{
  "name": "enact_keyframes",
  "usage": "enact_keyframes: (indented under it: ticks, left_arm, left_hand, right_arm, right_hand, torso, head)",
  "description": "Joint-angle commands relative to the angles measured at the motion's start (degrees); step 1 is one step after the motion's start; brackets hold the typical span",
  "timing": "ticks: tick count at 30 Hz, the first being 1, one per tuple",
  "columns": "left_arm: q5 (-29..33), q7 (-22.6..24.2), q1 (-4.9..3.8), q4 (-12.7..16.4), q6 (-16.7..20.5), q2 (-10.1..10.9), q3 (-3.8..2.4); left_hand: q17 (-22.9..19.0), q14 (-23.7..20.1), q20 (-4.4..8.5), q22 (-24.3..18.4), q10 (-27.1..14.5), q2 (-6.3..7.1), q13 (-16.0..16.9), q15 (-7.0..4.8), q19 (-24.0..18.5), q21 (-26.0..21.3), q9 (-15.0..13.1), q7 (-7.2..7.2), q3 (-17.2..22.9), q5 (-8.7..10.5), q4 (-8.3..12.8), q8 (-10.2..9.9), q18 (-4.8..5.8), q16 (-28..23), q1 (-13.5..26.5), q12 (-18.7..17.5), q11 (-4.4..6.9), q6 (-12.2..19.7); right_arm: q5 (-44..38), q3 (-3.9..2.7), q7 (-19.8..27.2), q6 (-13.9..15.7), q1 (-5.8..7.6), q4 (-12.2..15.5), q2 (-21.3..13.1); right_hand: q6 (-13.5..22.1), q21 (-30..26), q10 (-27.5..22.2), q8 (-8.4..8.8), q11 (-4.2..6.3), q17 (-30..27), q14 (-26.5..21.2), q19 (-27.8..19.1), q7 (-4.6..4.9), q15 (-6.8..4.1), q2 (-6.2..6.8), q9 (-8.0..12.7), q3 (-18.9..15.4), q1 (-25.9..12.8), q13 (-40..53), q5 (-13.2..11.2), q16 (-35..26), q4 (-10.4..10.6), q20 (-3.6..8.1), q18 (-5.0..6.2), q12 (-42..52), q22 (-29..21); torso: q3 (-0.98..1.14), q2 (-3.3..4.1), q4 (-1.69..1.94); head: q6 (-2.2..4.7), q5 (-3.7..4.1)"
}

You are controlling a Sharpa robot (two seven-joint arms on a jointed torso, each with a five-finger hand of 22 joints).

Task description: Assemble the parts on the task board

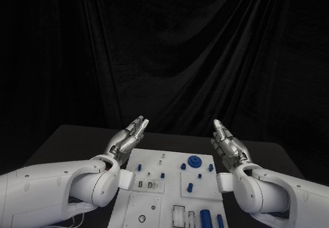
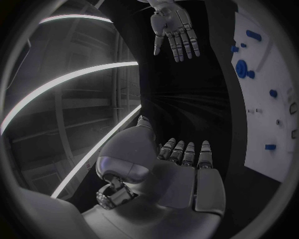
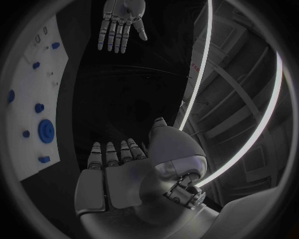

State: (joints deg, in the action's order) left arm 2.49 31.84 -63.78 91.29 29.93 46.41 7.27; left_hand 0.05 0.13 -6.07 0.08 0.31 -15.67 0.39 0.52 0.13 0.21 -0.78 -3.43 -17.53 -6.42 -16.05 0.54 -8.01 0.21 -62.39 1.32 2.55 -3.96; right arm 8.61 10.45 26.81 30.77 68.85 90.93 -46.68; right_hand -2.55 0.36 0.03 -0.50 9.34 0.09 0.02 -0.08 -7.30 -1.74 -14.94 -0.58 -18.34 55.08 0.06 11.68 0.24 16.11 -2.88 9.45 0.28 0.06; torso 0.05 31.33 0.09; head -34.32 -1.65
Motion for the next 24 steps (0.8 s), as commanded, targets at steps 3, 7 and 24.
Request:
enact_keyframes:
  ticks: [3, 7, 24]
  left_arm:
    - [3.64, 6.54, -1.63, 0.86, -17.15, 0.57, 2.2]
    - [4.55, 7.95, -2.41, 1.22, -21.86, 0.9, 3.63]
    - [-1.05, 15.71, -2.93, -4.72, -27.54, 2.99, 4.8]
  left_hand:
    - [-0.05, -0.13, -0.51, -0.08, 0.11, -0.85, 0.23, 0.31, -0.13, -0.21, -0.21, 0.19, -0.21, -2.21, -0.63, 0.49, -1.76, -0.21, -3.42, 1.0, -0.92, -1.65]
    - [-0.05, -0.13, -0.64, -0.08, 0.22, -0.76, 0.33, 0.51, -0.13, -0.21, -0.3, 0.26, -0.05, -2.29, -0.66, 0.6, -1.73, -0.21, -3.62, 1.51, -1.93, -2.3]
    - [2.29, 9.02, -7.14, 2.08, 12.86, -0.71, 2.97, 6.82, 4.91, 3.35, -2.23, 7.7, 0.88, -8.01, -0.66, 5.05, -1.97, 7.18, -9.52, 22.75, -10.35, -20.27]
  right_arm:
    - [8.27, 2.25, -4.05, -14.13, 2.4, 0.51, -0.61]
    - [9.75, 3.38, -4.64, -16.62, 3.39, 0.65, -0.84]
    - [-2.09, 3.69, -4.13, -28.17, 3.7, 0.33, -5.61]
  right_hand:
    - [-1.13, -0.36, -0.03, -0.42, -1.78, -0.09, -0.02, 0.08, 1.27, -0.73, -0.31, -0.2, -0.94, 3.03, -0.06, 0.78, -0.24, 0.55, -1.53, 0.76, -0.28, -0.06]
    - [-1.24, -0.36, -0.03, -0.45, -2.29, -0.09, -0.02, 0.08, 1.53, -0.37, -0.18, -0.22, -0.95, 3.26, -0.06, 0.75, -0.24, 0.54, -1.96, 0.75, -0.28, -0.06]
    - [-14.86, 1.54, 2.27, -7.47, -11.77, 0.39, 0.29, 2.88, 10.18, 3.85, 2.59, -2.68, 4.75, 22.89, 1.66, 20.24, 0.34, -2.3, -6.44, 0.97, 7.44, 1.15]
  torso:
    - [0.01, 0.01, 0.01]
    - [0.01, 0.01, 0.01]
    - [-0.79, 1.94, 0.82]
  head:
    - [-0.02, 0.0]
    - [-0.02, 0.0]
    - [-7.03, -1.82]
